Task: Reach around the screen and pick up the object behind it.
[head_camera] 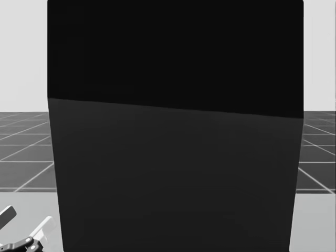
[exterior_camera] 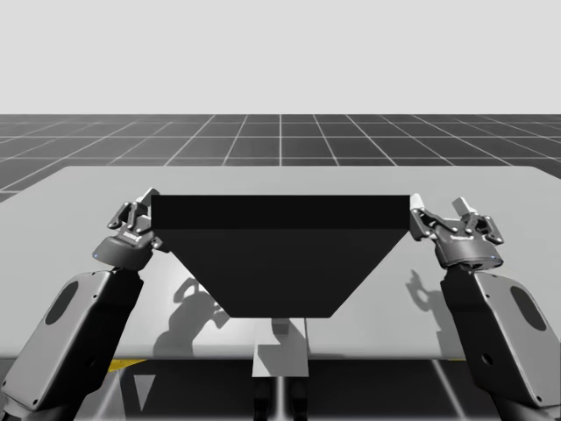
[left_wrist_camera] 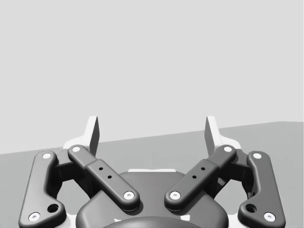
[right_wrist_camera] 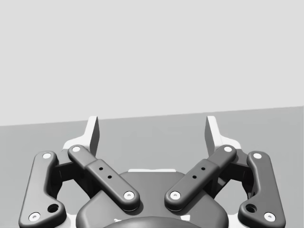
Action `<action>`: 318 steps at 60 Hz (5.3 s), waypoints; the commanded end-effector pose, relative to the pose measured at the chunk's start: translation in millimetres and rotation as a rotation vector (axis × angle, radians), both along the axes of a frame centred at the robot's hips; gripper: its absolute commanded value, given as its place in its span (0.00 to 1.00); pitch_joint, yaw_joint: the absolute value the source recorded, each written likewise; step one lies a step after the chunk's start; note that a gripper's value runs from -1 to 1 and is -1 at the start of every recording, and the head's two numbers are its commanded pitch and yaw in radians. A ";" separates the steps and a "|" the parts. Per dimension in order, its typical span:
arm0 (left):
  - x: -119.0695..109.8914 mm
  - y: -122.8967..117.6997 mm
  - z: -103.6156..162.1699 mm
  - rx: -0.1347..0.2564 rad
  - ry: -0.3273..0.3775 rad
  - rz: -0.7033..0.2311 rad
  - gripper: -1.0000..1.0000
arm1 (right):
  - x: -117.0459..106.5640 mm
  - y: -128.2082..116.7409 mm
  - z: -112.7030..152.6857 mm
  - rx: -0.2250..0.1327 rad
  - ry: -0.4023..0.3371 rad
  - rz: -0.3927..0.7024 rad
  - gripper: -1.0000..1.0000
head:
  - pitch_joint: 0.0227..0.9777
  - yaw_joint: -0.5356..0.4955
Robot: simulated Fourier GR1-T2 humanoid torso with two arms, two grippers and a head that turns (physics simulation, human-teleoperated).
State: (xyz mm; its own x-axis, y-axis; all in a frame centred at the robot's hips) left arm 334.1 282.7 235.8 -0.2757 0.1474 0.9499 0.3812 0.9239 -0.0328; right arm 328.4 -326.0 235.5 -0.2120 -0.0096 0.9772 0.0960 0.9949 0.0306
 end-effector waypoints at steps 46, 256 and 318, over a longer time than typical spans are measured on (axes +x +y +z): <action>-25.1 26.1 6.1 0.204 0.062 -0.429 0.00 | -27.0 -12.0 -3.6 -0.108 -0.098 0.351 0.00 | 0.20 0.52; -21.6 23.6 -17.5 0.395 0.075 -0.593 0.00 | 38.8 -15.6 -108.4 -0.232 0.014 0.739 1.00 | 0.26 0.50; -21.4 24.0 -15.4 0.395 0.068 -0.590 0.00 | -21.7 -114.6 51.9 -0.262 -0.325 0.361 1.00 | 0.25 0.49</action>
